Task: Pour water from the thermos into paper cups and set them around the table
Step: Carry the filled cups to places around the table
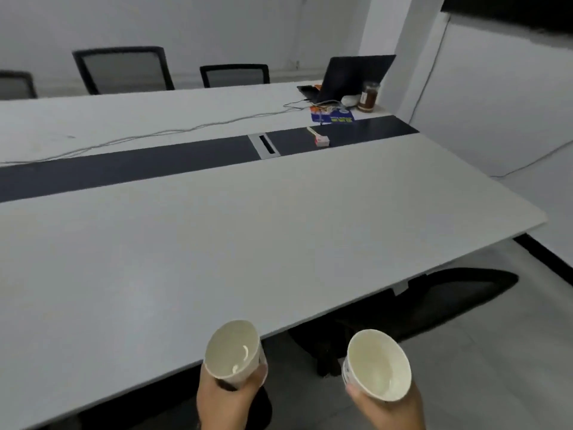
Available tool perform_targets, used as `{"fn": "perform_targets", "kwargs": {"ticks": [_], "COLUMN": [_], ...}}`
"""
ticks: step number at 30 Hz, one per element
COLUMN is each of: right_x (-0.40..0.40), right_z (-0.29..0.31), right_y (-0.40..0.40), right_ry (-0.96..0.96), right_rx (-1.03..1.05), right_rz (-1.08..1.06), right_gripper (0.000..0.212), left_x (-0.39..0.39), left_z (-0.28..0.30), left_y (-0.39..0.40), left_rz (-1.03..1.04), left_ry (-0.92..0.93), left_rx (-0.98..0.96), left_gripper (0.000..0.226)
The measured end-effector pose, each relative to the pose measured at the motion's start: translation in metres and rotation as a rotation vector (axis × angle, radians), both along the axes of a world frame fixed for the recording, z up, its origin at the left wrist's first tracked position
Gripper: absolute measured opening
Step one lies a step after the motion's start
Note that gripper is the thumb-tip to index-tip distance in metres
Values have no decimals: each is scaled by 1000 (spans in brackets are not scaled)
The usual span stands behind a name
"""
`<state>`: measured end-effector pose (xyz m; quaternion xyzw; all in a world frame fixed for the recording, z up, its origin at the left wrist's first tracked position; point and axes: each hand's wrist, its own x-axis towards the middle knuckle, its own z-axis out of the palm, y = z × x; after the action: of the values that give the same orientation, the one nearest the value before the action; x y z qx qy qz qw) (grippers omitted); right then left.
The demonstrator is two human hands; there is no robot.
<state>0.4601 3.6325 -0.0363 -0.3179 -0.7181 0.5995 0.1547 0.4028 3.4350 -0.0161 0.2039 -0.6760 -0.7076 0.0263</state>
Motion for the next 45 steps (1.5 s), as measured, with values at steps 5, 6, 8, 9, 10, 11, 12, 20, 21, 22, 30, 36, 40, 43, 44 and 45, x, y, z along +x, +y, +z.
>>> {"fn": "perform_targets", "kwargs": {"ticks": [5,6,8,9,10,11,12,20,21,22,30,36,40,43,44,45], "right_x": [-96,-113,-146,-163,-177,-191,-203,-291,-299,-307,-345,-354,-354,-353,-353,-352], "right_z": [6,10,15,15,17,18,20,9,5,1,-20,-29,-31,-33,-34,-35], "right_y": [43,46,48,47,44,40,36,4,0,-4,-22,-17,-16,-15,-15,-15], "right_ry": [43,34,21,28,35,41,48,9,4,-1,-9,-26,-42,-26,-25,-30], "right_rx": [25,61,68,60,53,62,71,117,122,125,120,125,141,162,170,173], "right_rz": [313,371,398,376,344,316,299,269,264,259,307,312,299,282,276,271], "right_gripper": [69,64,61,63,64,65,65,61,62,63,65,65,67,66,67,68], "left_x": [-56,-67,-93,-107,-121,-135,-149,-256,-267,-278,-311,-320,-335,-347,-351,-354], "left_z": [-9,-11,-14,-16,-17,-18,-20,-43,-46,-48,-69,-74,-74,-76,-77,-78], "left_y": [-5,-12,-27,-37,-46,-56,-66,-138,-144,-151,-183,-187,-185,-181,-180,-180], "left_rz": [257,285,348,379,406,431,449,590,608,628,720,712,677,648,638,627], "left_ry": [-5,0,2,5,5,-3,-5,-32,-34,-31,-59,-57,-36,-34,-35,-34], "left_rx": [-70,-113,-188,-211,-228,-253,-269,-303,-303,-302,-312,-317,-319,-314,-316,-320], "left_gripper": [59,57,59,60,61,62,62,66,68,68,71,72,72,72,72,72]}}
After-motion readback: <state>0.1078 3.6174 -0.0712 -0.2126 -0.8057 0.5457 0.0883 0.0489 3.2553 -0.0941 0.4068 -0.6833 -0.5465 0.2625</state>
